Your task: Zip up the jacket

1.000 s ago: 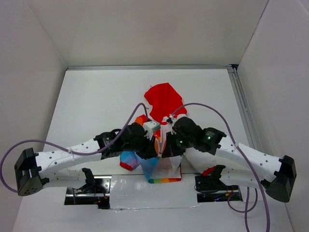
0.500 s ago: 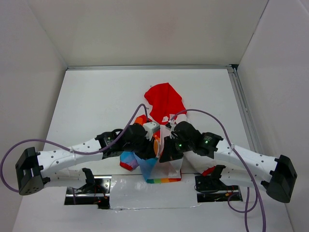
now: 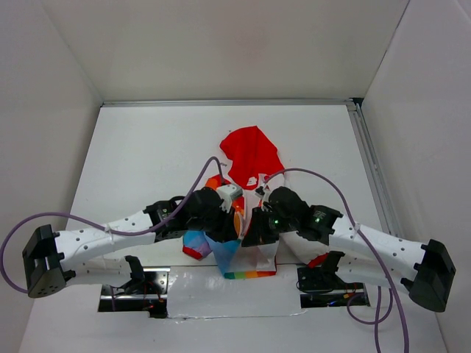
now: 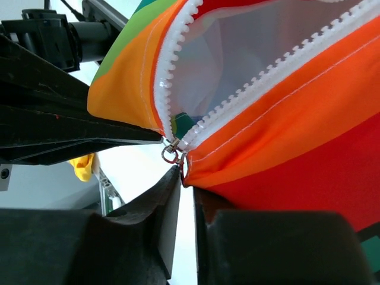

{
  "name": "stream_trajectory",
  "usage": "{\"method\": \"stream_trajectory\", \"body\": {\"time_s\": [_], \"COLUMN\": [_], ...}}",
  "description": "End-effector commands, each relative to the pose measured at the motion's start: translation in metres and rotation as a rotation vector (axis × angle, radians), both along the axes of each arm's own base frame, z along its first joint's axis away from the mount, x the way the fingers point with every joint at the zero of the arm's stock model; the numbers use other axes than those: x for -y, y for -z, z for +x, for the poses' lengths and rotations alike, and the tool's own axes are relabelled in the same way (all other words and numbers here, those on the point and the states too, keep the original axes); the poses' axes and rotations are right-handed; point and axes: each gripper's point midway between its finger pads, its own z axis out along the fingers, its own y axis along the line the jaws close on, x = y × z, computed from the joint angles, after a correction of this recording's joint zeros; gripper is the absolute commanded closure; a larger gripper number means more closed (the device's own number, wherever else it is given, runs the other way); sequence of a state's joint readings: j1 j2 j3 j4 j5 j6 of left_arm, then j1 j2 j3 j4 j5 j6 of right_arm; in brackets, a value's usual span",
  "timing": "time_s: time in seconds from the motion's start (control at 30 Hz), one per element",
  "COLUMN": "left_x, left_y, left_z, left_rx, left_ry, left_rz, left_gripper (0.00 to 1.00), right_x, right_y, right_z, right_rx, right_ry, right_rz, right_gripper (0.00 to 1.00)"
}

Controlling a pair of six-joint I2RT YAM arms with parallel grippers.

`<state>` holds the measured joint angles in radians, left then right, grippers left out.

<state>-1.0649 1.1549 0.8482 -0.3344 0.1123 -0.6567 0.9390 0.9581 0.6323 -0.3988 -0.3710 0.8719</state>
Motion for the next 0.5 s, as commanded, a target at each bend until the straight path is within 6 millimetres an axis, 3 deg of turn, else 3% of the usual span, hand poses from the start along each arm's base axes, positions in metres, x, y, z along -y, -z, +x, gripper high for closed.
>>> {"method": "stream_trajectory", "body": {"time_s": [0.0,0.37,0.47], "left_x": [0.007,-0.003,-0.002], "left_y": [-0.022,-0.017,-0.023], "left_z": [0.002,0.013,0.014], "left_rx": [0.018,-0.012,-0.023], "left_ry": [-0.016,-0.156,-0.181], "left_rz": [-0.075,-0.044,-0.07], "left_gripper": [1.0,1.0,1.0], "right_x": [-0.008,-0.004,-0.005], "right_y": [-0.015,-0.019,-0.019], "right_z": [0.007,0.001,0.003], "right_rx": [0.028,-0.065,-0.051], "right_ry": [0.044,0.138,0.16], "right_rz": [0.064,0.082,0.09], "right_gripper": [0.8,0.79,0.68]}}
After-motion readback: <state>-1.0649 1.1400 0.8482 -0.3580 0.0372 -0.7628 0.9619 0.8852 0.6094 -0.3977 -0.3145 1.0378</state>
